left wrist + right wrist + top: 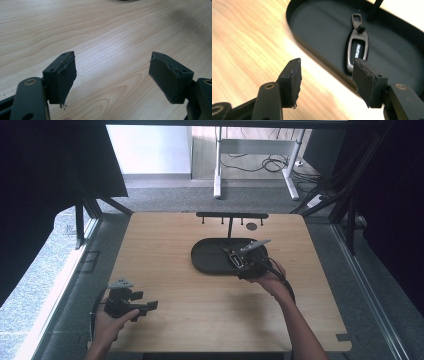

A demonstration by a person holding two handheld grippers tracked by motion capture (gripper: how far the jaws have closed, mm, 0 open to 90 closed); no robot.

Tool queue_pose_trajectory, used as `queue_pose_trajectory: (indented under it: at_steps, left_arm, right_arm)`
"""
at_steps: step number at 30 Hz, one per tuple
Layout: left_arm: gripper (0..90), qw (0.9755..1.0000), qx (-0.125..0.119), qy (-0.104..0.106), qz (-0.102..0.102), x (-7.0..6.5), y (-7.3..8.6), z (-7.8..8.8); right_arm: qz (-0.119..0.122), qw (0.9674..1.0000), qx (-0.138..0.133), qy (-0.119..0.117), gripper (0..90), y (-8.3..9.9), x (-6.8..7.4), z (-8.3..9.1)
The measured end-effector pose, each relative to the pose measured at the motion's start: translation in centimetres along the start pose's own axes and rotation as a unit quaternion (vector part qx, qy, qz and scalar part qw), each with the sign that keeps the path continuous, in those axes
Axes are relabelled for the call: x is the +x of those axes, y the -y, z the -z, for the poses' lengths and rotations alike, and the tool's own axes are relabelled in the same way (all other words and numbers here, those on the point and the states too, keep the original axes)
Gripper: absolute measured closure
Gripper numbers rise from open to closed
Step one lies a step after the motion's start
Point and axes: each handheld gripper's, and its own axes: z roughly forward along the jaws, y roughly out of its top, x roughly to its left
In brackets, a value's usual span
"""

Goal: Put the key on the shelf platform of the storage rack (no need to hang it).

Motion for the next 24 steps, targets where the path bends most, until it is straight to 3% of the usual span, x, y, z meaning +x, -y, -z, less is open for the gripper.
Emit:
queue_pose_trajectory:
  at_steps: [12, 17, 24]
  left_arm:
    - [22.5, 0.9999, -0.005, -0.012, 0.002, 0.0, 0.1, 0.0]
    - [22.5, 0.9999, -0.009, -0.013, 0.002, 0.0, 0.0, 0.2]
    - [22.6, 0.9999, -0.007, -0.013, 0.004, 0.2, 0.1, 0.0]
  right_arm:
    - [-0.005, 0.9996, -0.024, -0.013, 41.3, 6.3, 0.4, 1.4]
    - [-0.002, 0.9998, -0.021, -0.001, 41.2, 7.1, 0.3, 1.4]
    - [-0.016, 0.9992, -0.03, 0.021, 39.8, 8.2, 0.2, 1.8]
